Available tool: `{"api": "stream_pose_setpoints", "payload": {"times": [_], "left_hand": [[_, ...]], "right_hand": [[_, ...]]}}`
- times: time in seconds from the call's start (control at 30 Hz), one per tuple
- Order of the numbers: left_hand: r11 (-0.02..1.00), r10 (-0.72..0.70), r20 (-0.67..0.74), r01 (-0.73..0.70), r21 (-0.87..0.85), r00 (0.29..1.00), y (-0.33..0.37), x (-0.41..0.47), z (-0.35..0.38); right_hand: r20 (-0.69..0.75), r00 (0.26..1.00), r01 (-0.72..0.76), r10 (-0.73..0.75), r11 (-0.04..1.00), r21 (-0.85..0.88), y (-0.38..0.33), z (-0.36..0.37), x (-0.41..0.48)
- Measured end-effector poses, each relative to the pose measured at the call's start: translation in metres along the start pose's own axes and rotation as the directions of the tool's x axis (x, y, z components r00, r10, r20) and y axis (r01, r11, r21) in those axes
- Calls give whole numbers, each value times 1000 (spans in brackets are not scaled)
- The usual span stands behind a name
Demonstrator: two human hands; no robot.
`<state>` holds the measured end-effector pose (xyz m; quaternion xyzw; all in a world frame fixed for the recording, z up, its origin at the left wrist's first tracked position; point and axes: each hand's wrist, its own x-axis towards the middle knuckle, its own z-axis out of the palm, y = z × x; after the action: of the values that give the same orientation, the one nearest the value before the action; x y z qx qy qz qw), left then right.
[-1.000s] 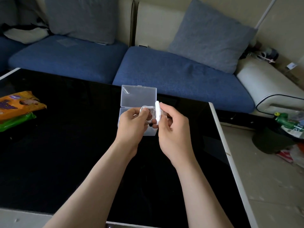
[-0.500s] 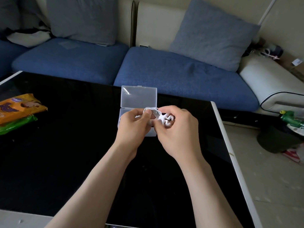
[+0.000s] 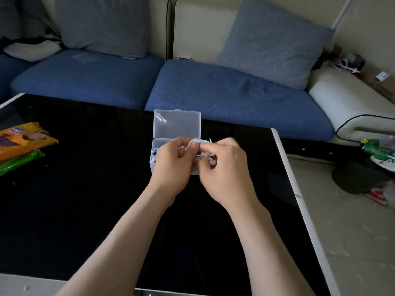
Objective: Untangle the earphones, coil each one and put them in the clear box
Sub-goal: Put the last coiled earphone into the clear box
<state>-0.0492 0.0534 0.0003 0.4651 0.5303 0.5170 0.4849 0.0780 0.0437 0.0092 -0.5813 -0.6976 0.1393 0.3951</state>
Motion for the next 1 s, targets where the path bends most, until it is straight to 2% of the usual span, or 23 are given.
{"api": "stream_pose_setpoints", "payload": {"times": [0.07, 0.13, 0.23, 0.4, 0.47, 0.63, 0.83, 1.0], "left_hand": [[999, 36, -4, -36, 41, 999, 1, -1, 0], [992, 79, 20, -81, 99, 997, 1, -2, 1], [939, 173, 49, -180, 292, 984, -1, -2, 2], [879, 252, 101, -271, 393, 962, 1, -6, 2], [895, 247, 113, -272, 355, 962, 3, -7, 2], [963, 207, 139, -227, 145, 968, 6, -10, -1], [988, 146, 123, -152, 42, 982, 10, -9, -1], [996, 92, 163, -88, -28, 982, 6, -5, -5]], "right_hand": [[-83, 997, 9, -8, 1000, 4, 0, 0, 1], [-152, 987, -31, 43, 997, 76, 1, -2, 3], [-160, 981, -84, 106, 987, 140, -1, -5, 4], [-200, 979, -13, 28, 997, 77, 4, 4, 5], [-207, 978, 13, 6, 996, 92, 4, 7, 5], [-89, 995, 60, -51, 992, 110, 0, 5, 4], [-169, 982, 84, -86, 996, -16, 0, 4, 4], [-20, 999, 34, -31, 983, 182, -5, 1, 2]]}}
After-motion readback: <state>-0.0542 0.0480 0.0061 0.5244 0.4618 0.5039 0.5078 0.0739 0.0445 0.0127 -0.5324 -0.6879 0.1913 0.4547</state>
